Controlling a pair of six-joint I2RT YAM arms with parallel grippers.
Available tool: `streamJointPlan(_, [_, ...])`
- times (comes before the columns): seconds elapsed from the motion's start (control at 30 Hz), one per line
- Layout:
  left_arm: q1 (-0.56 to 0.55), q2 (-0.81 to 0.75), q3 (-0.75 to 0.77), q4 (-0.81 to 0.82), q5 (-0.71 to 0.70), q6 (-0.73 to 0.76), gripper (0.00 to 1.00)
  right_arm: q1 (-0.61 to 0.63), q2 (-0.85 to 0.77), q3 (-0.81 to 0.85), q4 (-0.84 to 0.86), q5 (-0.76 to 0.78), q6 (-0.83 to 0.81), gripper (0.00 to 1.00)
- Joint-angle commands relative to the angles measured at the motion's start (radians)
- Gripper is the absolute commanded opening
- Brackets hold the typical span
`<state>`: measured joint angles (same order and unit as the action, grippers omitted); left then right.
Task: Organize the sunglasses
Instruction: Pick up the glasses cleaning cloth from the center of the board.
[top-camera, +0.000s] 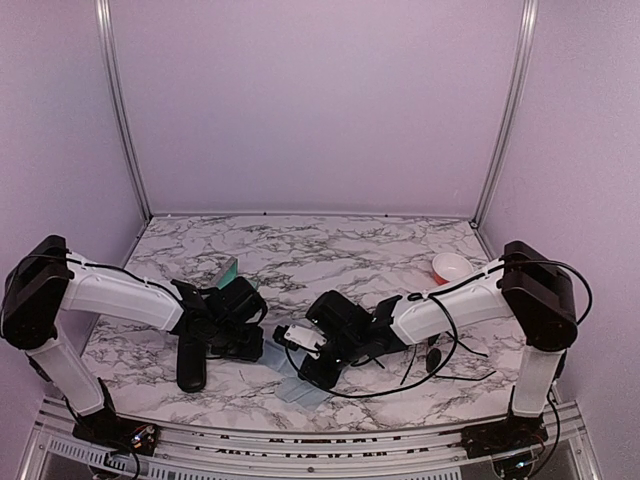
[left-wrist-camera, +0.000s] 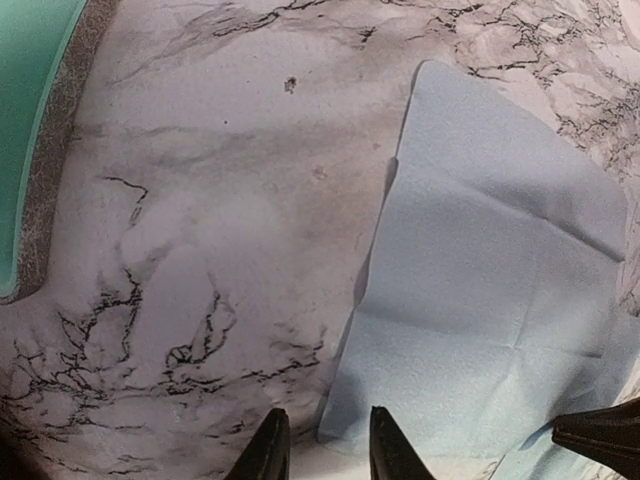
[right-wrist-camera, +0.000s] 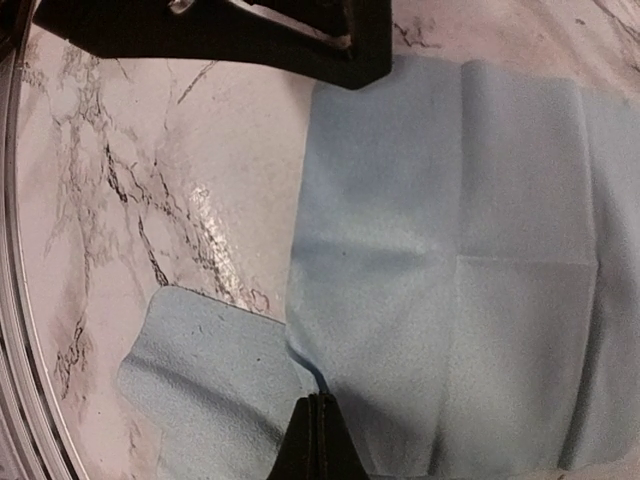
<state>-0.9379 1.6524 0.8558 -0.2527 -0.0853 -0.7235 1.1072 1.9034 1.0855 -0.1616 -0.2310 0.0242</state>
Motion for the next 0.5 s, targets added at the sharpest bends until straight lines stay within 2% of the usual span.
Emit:
streamJointPlan(0.0, [-0.015, 0.023, 0.0, -0.011, 0.031, -0.013, 0.27, 0.008, -0.032, -0.001, 0.012, 0.018, -0.004, 0.0])
streamJointPlan(0.2, [-0.029, 0.042, 0.002, -0.004, 0.049, -0.003, 0.24, 0.008, -0.029, 0.005, 0.017, 0.02, 0.001, 0.0])
streamJointPlan(0.4, [-0.036, 0.06, -0.001, -0.003, 0.041, -0.021, 0.12, 0.008, -0.03, 0.015, 0.016, 0.027, 0.005, 0.0])
streamJointPlan(0.47, [-0.039, 0.059, -0.004, -0.003, 0.034, -0.028, 0.05, 0.008, -0.03, 0.016, 0.016, 0.026, 0.004, 0.0])
